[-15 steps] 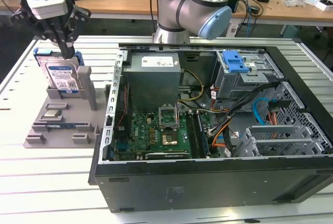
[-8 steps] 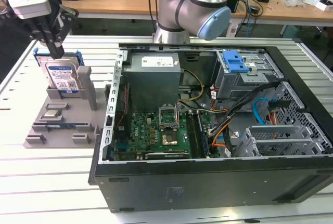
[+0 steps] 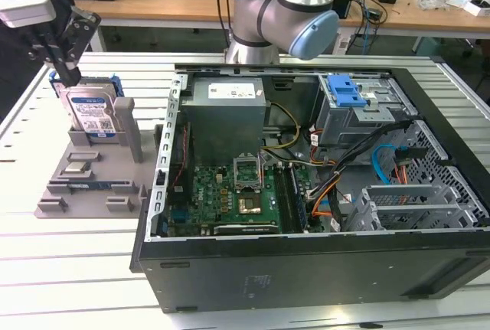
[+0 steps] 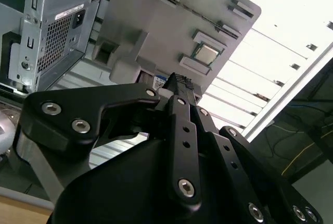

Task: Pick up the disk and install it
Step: 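Reach for the disk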

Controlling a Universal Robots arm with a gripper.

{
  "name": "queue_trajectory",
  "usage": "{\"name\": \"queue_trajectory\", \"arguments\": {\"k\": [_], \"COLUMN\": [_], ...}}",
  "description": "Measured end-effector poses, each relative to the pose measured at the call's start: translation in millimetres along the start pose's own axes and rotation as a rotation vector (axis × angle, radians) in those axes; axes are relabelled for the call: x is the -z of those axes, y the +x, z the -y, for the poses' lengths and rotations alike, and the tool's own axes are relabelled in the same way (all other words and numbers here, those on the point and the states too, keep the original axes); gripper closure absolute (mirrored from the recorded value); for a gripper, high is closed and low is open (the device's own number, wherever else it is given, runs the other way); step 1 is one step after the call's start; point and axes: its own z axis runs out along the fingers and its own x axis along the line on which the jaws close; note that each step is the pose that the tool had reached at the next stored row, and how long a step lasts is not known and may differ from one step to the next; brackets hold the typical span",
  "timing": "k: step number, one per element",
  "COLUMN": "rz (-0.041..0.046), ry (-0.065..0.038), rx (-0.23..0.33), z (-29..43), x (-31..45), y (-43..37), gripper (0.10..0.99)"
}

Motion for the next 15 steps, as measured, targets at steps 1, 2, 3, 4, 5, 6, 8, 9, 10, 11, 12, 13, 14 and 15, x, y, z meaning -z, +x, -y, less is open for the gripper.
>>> {"name": "queue_trajectory", "arguments": {"k": [1, 2, 3, 4, 5, 6, 8, 9, 10, 11, 12, 13, 14, 15], "rz": [0.0, 0.0, 0.0, 0.0, 0.0, 0.0, 0.0, 0.0, 0.0001, 0.0, 0.0, 0.0, 0.0, 0.0], "ry": [0.0, 0.0, 0.0, 0.0, 0.0, 0.0, 0.0, 0.0, 0.0, 0.0, 0.0, 0.0, 0.0, 0.0], "rx": [0.0, 0.0, 0.0, 0.0, 0.0, 0.0, 0.0, 0.0, 0.0, 0.0, 0.0, 0.0, 0.0, 0.0], "z": [0.1, 0.2, 0.4, 0.5, 0.7, 0.8, 1.1, 1.2, 1.3, 1.5, 1.7, 1.8, 2.0, 2.2], "x": [0.0, 0.1, 0.1, 0.2, 0.2, 0.3, 0.4, 0.4, 0.4, 0.5, 0.6, 0.6, 0.7, 0.8], "y": [1.3, 3.2, 4.7, 6.3, 9.3, 10.7, 14.5, 16.3, 17.9, 19.9, 22.6, 24.2, 26.6, 29.0], "gripper": [0.98, 0.98, 0.98, 0.98, 0.98, 0.98, 0.98, 0.98, 0.98, 0.98, 0.98, 0.98, 0.98, 0.98]}}
